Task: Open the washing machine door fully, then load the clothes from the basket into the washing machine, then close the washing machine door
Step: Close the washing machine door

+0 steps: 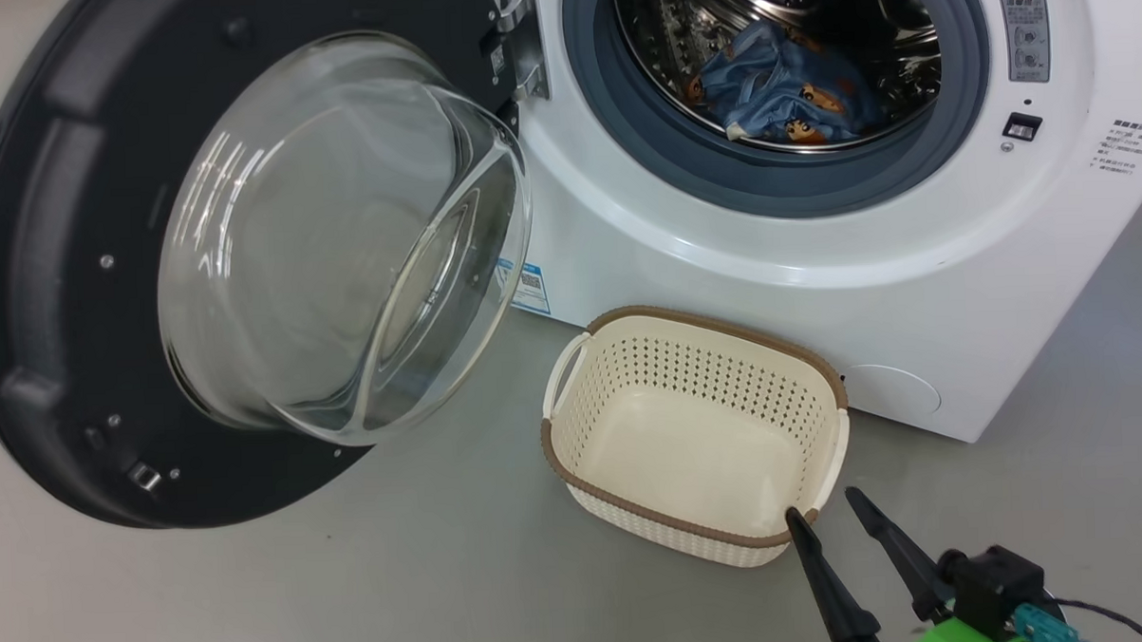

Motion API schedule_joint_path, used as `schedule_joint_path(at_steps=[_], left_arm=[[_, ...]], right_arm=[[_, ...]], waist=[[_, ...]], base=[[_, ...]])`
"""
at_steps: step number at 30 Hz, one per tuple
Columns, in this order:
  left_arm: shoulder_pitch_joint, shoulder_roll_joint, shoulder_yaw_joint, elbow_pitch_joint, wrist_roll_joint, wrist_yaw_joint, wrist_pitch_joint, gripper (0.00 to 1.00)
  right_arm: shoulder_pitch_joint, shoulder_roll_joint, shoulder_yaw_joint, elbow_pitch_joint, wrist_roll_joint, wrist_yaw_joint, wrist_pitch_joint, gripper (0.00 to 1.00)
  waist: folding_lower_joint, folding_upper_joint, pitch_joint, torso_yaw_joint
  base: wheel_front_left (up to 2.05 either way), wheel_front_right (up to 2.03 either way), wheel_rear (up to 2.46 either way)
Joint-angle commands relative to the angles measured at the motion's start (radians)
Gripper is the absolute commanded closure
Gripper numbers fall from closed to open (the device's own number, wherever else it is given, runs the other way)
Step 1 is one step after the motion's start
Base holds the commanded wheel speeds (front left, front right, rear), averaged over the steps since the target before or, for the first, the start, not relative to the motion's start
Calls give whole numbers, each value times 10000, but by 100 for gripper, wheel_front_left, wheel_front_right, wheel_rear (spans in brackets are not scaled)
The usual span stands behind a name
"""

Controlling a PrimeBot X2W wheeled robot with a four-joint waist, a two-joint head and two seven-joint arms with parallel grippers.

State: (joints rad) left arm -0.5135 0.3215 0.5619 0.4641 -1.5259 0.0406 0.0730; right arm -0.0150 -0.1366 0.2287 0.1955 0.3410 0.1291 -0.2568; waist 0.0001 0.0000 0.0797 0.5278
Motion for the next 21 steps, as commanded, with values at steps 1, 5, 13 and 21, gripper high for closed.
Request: schedule_joint_path(at_steps=[1, 5, 13, 21], left_arm=[[-738, 643, 95, 233, -239, -118, 313, 100], [-1399, 791, -362, 1160, -238, -363, 832, 100], [-1977, 970, -721, 2443, -276, -997, 1487, 100], [-2149, 993, -851, 3038, -697, -1421, 2655, 100]], right_arm=[[157, -34, 84, -270, -175, 16, -49, 0], [433, -44, -51, -334, -252, 16, -49, 0], [468, -252, -139, -442, -283, 16, -49, 0], [444, -365, -155, -476, -284, 16, -49, 0]], waist=[[-1, 0, 89, -12], [-1, 0, 236, -93], [-1, 0, 559, -354], [-1, 0, 671, -440]], base=[[0, 0, 0], [0, 0, 0], [0, 0, 0], [0, 0, 0]])
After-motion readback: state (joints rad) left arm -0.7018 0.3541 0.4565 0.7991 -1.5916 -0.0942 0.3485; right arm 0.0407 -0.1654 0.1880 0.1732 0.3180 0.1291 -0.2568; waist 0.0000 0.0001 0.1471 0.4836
